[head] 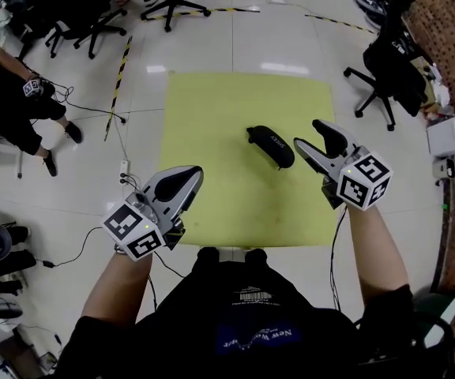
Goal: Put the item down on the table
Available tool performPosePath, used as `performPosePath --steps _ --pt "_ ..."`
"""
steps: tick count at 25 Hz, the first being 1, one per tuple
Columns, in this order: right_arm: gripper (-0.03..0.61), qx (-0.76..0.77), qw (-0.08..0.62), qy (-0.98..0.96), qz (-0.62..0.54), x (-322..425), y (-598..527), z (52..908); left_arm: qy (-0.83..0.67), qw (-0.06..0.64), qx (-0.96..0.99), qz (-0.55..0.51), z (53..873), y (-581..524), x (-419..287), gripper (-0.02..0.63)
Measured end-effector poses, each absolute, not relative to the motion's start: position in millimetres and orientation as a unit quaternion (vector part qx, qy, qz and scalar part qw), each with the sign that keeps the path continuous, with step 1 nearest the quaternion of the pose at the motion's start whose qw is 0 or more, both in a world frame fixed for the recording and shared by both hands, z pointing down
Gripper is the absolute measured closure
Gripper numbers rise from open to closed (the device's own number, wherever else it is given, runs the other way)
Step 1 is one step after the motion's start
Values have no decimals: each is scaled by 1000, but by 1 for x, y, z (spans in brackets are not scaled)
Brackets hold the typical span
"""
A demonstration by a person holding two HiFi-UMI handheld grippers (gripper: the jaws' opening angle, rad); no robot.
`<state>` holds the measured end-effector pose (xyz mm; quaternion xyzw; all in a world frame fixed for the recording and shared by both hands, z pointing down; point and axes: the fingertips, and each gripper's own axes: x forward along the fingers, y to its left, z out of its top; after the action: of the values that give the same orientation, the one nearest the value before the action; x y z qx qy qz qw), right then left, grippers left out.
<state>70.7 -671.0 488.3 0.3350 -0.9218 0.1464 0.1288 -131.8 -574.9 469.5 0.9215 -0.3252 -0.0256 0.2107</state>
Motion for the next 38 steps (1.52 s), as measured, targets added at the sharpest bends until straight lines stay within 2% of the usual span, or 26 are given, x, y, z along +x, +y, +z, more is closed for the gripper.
performPosePath --steps 6,12,22,38 --pt "419 317 82 -934 142 75 -627 433 -325 185 927 -36 421 -573 -126 621" --pt "588 334 66 -931 130 80 -605 418 -328 172 928 -37 397 -567 -124 621" --pt "591 364 31 -918 156 97 -601 416 -317 184 930 -37 401 -540 -115 621" --pt "592 343 42 -929 135 85 -600 413 -331 171 927 -47 398 -539 -119 621"
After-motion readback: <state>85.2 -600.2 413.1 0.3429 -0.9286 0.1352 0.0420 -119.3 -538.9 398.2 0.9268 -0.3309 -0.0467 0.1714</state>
